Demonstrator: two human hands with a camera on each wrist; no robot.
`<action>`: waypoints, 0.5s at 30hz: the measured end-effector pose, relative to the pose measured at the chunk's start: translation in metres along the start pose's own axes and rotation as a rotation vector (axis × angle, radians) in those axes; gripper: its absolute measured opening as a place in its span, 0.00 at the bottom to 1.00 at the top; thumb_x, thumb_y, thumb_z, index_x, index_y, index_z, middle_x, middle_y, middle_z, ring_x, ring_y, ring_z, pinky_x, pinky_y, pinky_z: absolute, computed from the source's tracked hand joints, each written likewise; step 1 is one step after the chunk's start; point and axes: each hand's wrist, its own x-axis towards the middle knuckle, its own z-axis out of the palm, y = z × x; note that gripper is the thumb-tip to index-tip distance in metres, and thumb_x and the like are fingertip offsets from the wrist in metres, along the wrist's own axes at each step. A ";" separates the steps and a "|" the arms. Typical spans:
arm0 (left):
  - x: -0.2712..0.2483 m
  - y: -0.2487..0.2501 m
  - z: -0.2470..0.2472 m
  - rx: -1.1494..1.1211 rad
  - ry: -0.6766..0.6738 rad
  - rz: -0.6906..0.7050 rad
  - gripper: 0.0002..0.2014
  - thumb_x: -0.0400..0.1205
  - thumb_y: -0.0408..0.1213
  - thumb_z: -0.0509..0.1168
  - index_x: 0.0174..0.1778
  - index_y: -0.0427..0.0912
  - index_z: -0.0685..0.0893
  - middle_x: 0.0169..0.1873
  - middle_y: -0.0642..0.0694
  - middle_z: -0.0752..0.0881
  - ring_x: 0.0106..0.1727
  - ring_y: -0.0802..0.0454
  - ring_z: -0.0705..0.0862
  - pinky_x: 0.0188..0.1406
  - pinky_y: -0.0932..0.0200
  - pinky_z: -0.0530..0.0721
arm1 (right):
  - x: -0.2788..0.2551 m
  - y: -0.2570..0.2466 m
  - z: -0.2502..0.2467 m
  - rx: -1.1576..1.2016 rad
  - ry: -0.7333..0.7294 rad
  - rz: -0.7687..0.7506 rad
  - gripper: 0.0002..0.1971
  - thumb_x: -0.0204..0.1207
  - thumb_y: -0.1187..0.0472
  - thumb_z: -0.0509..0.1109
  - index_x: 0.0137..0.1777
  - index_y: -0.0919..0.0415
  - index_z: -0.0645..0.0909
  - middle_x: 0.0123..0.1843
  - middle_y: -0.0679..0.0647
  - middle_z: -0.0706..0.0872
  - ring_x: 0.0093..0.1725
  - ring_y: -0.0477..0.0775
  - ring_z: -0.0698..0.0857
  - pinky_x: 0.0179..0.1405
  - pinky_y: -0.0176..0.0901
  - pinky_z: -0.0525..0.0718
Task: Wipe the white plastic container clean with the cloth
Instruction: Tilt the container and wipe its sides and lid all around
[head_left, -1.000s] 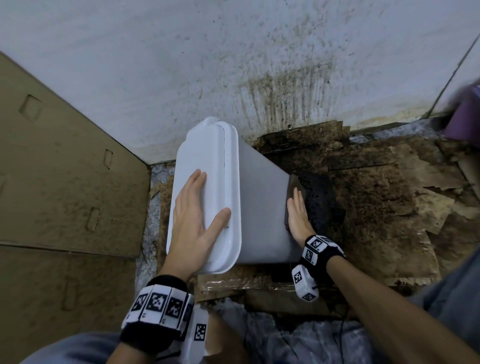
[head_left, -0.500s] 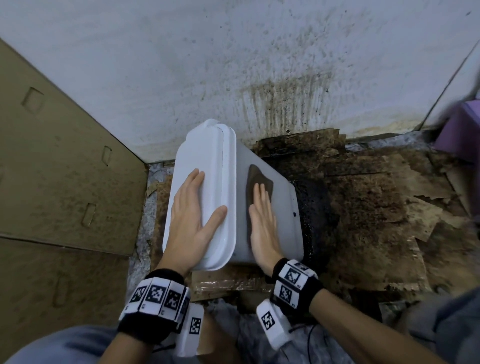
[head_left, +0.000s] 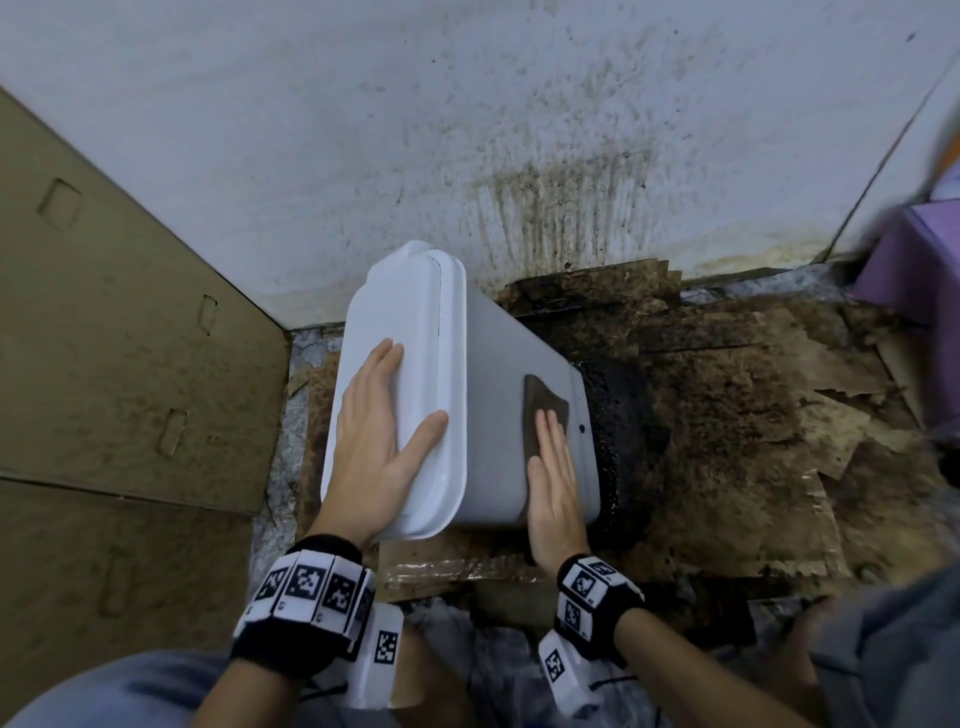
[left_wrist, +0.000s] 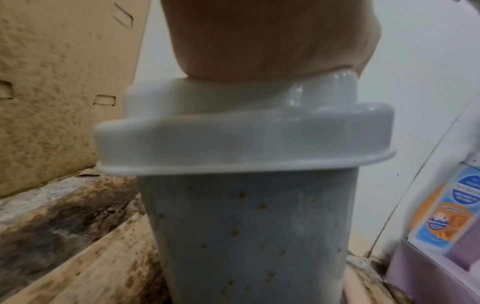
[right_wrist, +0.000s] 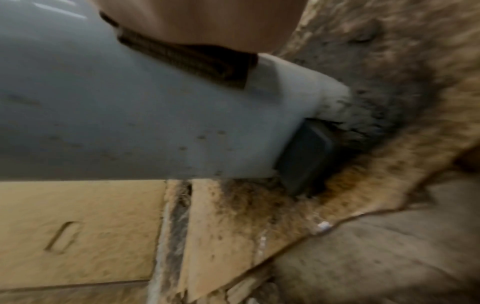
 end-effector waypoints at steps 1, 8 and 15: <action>0.000 -0.001 -0.001 -0.006 0.000 -0.003 0.40 0.84 0.64 0.59 0.89 0.52 0.56 0.89 0.57 0.57 0.88 0.63 0.53 0.89 0.51 0.52 | 0.000 0.013 -0.003 0.000 -0.007 0.077 0.27 0.89 0.47 0.42 0.88 0.42 0.49 0.91 0.43 0.48 0.89 0.38 0.46 0.89 0.48 0.45; -0.001 0.000 -0.001 -0.021 -0.001 -0.010 0.40 0.83 0.64 0.59 0.89 0.51 0.57 0.88 0.57 0.57 0.88 0.62 0.54 0.88 0.53 0.52 | 0.006 0.039 -0.010 0.028 -0.014 0.372 0.26 0.93 0.57 0.44 0.90 0.50 0.45 0.91 0.48 0.44 0.89 0.45 0.43 0.89 0.51 0.41; -0.001 -0.008 -0.002 -0.001 0.015 0.004 0.40 0.84 0.64 0.58 0.89 0.50 0.56 0.88 0.54 0.58 0.89 0.59 0.55 0.89 0.51 0.53 | -0.003 -0.006 -0.001 0.020 -0.028 0.227 0.27 0.90 0.51 0.41 0.88 0.47 0.43 0.91 0.47 0.41 0.88 0.41 0.40 0.85 0.38 0.36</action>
